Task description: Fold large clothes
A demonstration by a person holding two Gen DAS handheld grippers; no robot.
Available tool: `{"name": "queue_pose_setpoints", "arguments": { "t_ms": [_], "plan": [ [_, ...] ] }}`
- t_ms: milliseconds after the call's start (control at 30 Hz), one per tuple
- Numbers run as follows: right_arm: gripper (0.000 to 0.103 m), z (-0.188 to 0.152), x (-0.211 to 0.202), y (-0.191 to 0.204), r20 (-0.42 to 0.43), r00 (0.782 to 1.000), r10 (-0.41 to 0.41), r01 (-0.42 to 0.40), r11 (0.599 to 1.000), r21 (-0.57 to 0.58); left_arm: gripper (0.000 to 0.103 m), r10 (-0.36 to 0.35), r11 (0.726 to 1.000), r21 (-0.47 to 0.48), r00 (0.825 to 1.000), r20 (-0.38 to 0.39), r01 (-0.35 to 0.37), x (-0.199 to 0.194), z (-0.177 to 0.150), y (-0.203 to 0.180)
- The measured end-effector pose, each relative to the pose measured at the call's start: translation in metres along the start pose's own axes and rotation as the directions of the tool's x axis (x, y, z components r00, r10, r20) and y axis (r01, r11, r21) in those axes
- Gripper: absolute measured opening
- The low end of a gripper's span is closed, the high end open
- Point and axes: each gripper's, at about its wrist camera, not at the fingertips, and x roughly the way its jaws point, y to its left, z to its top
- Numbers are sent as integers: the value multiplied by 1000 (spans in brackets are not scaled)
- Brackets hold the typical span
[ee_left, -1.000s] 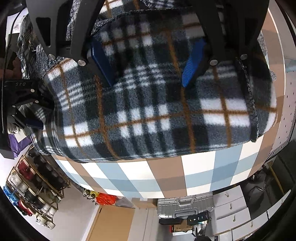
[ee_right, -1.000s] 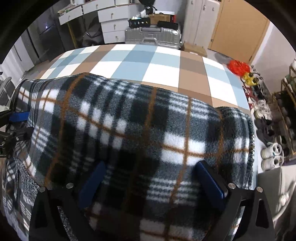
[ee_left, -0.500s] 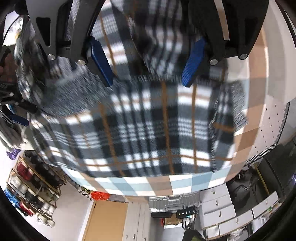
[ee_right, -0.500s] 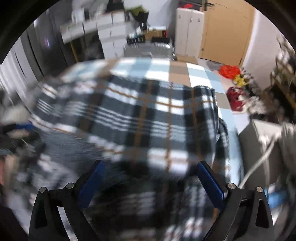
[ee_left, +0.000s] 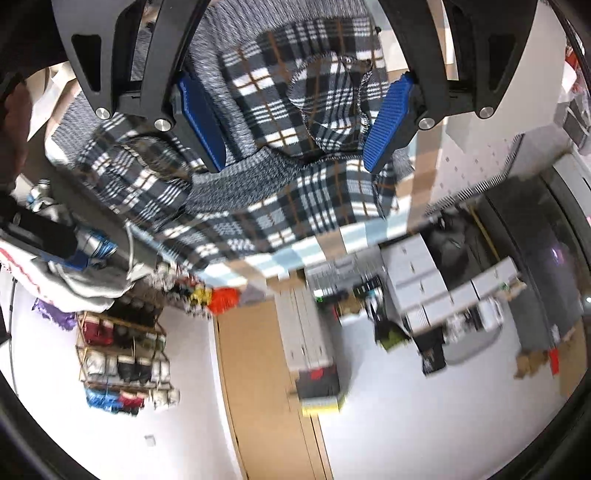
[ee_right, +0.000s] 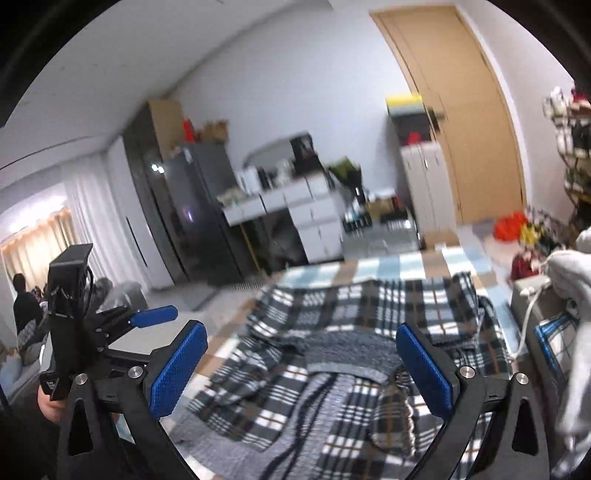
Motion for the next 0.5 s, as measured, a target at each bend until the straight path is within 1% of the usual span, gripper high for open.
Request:
{"name": "queue_pose_setpoints", "arguments": {
  "t_ms": [67,100,133,200,333,400,433,500],
  "plan": [
    [103,-9,-17,5,54,999,1,-1,1000,0,75,16,1000,-21,1000,20,-16,-11,-3,-3],
    [103,-14,-24,7,76,997,-1,1,1000,3,81,27,999,-45,999,25,-26,-17,-4,-3],
    [103,-18,-30,7,92,996,-3,3,1000,6,84,35,997,-68,999,32,-33,-22,-7,-5],
    [103,-28,-41,7,116,993,-9,8,1000,12,84,42,994,-108,998,56,-36,-33,-11,-3],
    [103,-44,-56,8,103,994,-25,26,1000,-3,84,84,987,-147,992,94,-70,-52,-24,-11],
    [103,-48,-61,11,75,997,-31,33,999,-22,86,92,984,-163,990,106,-74,-57,-30,-11],
    [103,-51,-65,13,76,996,-38,40,999,-30,91,80,983,-171,991,109,-61,-60,-33,-12],
    [103,-54,-73,14,94,994,-48,52,998,-40,97,58,978,-204,991,120,-32,-63,-40,-9]
  ]
}}
